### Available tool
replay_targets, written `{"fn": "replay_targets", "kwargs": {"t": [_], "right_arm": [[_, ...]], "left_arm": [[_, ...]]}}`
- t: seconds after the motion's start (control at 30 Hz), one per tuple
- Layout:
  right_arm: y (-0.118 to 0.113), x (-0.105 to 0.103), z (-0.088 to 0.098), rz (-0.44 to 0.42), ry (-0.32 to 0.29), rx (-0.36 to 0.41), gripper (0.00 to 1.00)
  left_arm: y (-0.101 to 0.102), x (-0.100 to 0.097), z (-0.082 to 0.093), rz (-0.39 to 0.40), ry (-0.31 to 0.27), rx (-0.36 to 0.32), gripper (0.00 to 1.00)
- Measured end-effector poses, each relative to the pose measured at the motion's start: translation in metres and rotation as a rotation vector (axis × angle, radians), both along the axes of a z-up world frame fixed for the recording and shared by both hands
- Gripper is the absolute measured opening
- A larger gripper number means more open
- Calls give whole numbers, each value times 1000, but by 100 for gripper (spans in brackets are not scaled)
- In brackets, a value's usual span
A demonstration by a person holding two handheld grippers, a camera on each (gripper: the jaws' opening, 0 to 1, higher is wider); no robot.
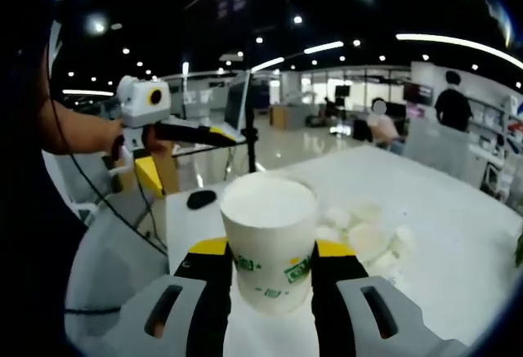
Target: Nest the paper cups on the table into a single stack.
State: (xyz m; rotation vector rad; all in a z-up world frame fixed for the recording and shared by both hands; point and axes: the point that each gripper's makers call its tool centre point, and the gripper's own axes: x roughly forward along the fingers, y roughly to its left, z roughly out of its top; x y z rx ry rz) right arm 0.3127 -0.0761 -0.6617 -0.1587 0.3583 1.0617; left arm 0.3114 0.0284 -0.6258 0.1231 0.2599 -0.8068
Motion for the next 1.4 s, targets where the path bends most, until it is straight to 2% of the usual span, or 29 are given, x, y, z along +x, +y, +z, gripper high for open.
{"fn": "replay_targets", "kwargs": {"t": [0.03, 0.17, 0.27, 0.37, 0.5, 0.63, 0.77, 1.0, 1.13, 1.4], "right_arm": [[2, -3, 2, 4, 27, 11, 35], [5, -6, 13, -5, 45, 57, 35], [7, -9, 13, 11, 27, 30, 35], [8, -14, 11, 28, 42, 26, 35], [11, -23, 12, 56, 29, 9, 35], [19, -30, 15, 82, 40, 21, 35], [24, -34, 13, 103, 37, 0, 35], [26, -37, 14, 124, 29, -13, 35], [27, -40, 15, 135, 21, -17, 35], [31, -42, 20, 157, 16, -14, 35]], "left_arm": [[-5, -1, 2, -13, -4, -1, 97], [-20, -4, 7, -51, -7, -19, 95], [-32, -8, 12, -86, -16, -37, 91], [-40, -10, 19, -108, -18, -56, 87], [-50, -12, 29, -136, -29, -84, 83], [-65, -21, 28, -201, -19, -82, 73], [-77, -25, 28, -237, -14, -89, 64], [-89, -32, 26, -283, 3, -81, 53], [-94, -35, 26, -306, 26, -84, 40], [-102, -35, 27, -326, 23, -79, 41]]}}
